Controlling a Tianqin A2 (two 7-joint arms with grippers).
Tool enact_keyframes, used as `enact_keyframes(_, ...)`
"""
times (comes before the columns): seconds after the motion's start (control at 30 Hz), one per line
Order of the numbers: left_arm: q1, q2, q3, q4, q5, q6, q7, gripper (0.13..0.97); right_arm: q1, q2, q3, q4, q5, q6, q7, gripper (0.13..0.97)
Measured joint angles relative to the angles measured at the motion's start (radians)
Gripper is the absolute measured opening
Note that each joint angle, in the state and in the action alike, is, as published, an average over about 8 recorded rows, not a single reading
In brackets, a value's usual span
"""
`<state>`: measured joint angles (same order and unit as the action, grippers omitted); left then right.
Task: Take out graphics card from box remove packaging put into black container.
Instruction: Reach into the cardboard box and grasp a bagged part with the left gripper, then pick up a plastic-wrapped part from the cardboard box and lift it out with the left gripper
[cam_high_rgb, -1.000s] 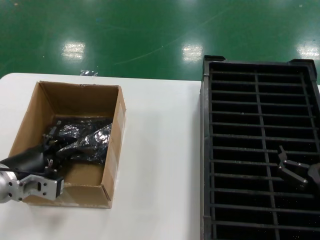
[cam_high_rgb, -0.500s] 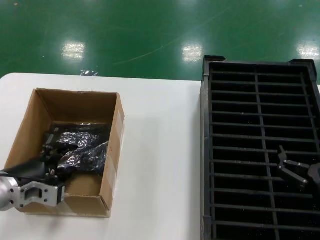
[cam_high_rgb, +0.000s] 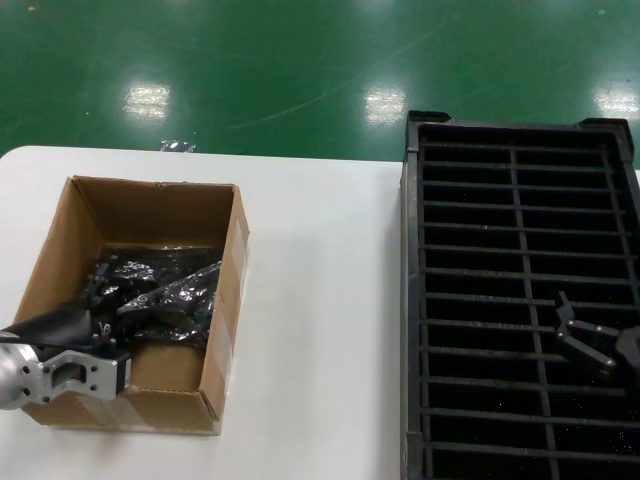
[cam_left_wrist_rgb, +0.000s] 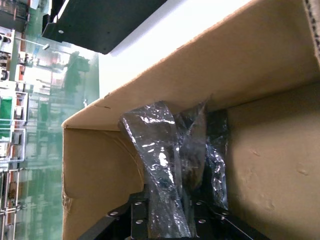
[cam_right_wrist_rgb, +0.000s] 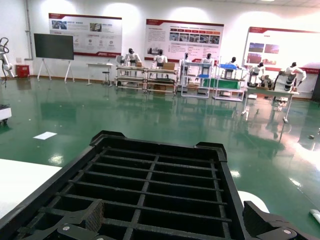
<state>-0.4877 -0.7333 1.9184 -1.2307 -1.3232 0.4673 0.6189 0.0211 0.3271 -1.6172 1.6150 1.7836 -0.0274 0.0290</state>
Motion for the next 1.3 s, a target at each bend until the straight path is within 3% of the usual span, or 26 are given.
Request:
enact_keyframes(0.4,0.007,-0.013,0.004,-0.007,0.009,-0.001,-0.015,0.188,0.000,0.000,0.000,0.000,0.000,0.000,0.000,0.966)
enact_keyframes(0.67,0.004,-0.013,0.000,-0.008,0.007,-0.011,-0.018,0.148,0.000,0.000,0.000,0.000,0.000,0.000,0.000,0.966)
enact_keyframes(0.83,0.012,-0.023,-0.019,-0.046,0.001,-0.032,-0.020,0.142,0.000,0.000,0.000,0.000,0.000,0.000,0.000,0.966)
enact_keyframes(1.07,0.080,-0.069,-0.095,-0.203,0.035,-0.074,-0.079,0.140,0.000,0.000,0.000,0.000,0.000,0.000,0.000,0.966)
enact_keyframes(1.3,0.221,-0.119,-0.254,-0.425,0.102,-0.113,-0.174,0.139,0.000,0.000,0.000,0.000,0.000,0.000,0.000,0.966)
